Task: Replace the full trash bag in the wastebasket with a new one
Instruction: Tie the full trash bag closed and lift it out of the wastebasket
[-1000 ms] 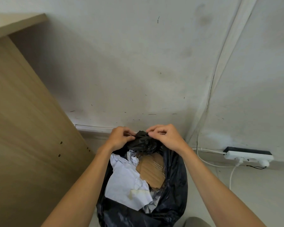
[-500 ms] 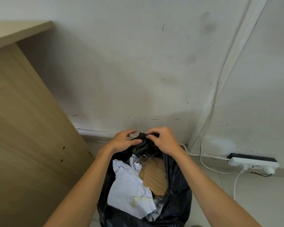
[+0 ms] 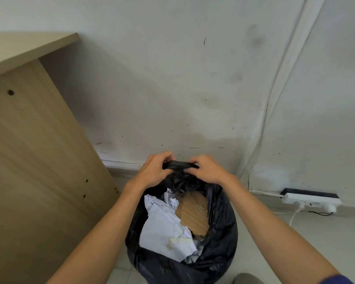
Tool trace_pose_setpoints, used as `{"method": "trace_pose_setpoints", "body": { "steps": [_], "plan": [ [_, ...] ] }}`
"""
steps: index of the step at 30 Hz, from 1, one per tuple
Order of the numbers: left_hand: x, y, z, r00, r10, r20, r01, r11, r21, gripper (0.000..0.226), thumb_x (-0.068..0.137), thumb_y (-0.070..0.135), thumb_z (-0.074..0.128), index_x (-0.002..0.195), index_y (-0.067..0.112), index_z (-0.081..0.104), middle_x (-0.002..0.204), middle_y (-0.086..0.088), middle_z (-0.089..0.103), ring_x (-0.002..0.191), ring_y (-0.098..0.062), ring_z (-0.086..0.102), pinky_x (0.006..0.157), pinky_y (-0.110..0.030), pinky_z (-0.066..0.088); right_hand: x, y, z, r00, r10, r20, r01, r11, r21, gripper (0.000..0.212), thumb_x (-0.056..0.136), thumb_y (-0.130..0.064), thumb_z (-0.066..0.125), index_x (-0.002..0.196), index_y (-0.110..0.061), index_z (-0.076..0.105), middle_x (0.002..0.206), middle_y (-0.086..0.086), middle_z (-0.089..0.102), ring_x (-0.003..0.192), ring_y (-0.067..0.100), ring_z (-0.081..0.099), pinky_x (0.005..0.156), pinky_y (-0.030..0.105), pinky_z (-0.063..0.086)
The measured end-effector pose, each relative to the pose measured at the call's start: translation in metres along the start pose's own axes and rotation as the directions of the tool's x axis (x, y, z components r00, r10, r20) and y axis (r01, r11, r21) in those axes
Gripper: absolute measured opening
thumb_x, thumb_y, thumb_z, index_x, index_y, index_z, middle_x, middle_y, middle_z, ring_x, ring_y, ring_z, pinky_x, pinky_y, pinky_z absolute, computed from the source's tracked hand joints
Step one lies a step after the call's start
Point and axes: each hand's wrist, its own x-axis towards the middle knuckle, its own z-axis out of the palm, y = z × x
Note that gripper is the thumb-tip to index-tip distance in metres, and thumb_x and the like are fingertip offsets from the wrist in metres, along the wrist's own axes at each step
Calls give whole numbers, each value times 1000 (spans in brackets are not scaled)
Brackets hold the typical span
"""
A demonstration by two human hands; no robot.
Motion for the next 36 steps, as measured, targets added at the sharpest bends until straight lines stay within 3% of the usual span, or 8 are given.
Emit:
{"method": "trace_pose_setpoints", "body": {
  "steps": [3,7,13,18,23,27,31,36],
  "plan": [
    [-13,3,-7,998,-53,-43,57,993,100,22,86,40,78,100,31,64,84,4,67,81,-16,63,74,-40,57,-11,0,-5,989,-8,-148,1,999,-51,30,91,-41,73,72,-25,57,64,-5,57,63,15,52,61,35,41],
    [-45,0,-16,983,-183,32,159,918,364,47,84,70,65,92,24,68,89,4,61,83,-17,59,68,-35,49,-41,-4,-8,990,15,-138,-25,997,-67,37,85,-60,73,80,-24,66,72,-6,66,70,12,61,64,33,47],
    [-106,-18,-17,977,-214,-26,213,937,277,39,92,58,64,99,24,47,93,2,61,85,-26,62,75,-47,54,-89,3,-6,975,207,80,-193,970,-150,56,81,-62,76,115,-19,61,108,-4,63,102,20,61,84,37,50],
    [-145,-2,-13,955,-176,-238,181,984,-2,34,91,48,73,111,24,61,100,6,71,88,-12,65,70,-21,51,-117,-9,4,977,97,-190,-140,963,-231,31,93,-35,74,115,-17,63,106,9,70,101,32,67,75,37,50],
    [-177,-8,-1,928,-300,-222,276,952,-133,80,76,61,81,141,24,53,134,1,55,120,-17,55,101,-38,49,-160,-26,14,976,162,-142,-118,952,282,92,71,-54,89,148,-37,41,148,-2,52,132,17,51,109,40,44],
    [-196,-23,8,824,-567,-24,553,811,-191,108,71,69,78,154,17,33,149,-6,50,134,-31,52,111,-49,45,-183,6,30,902,432,-19,-414,876,246,136,59,-51,97,162,-33,9,168,0,24,151,30,31,116,52,38],
    [-198,-21,15,775,-630,-39,627,761,165,68,101,60,45,146,9,39,143,-18,55,132,-40,51,117,-58,28,-190,15,37,832,550,68,-554,828,82,105,69,-29,95,152,-26,32,147,4,51,125,36,58,72,45,64],
    [-183,15,-3,862,-471,-185,502,843,192,51,106,51,40,124,7,59,119,-19,65,109,-40,63,88,-46,53,-182,-23,25,874,474,-105,-480,811,-335,63,72,-44,88,122,-19,59,119,8,69,109,35,66,92,48,56]
  ]
}}
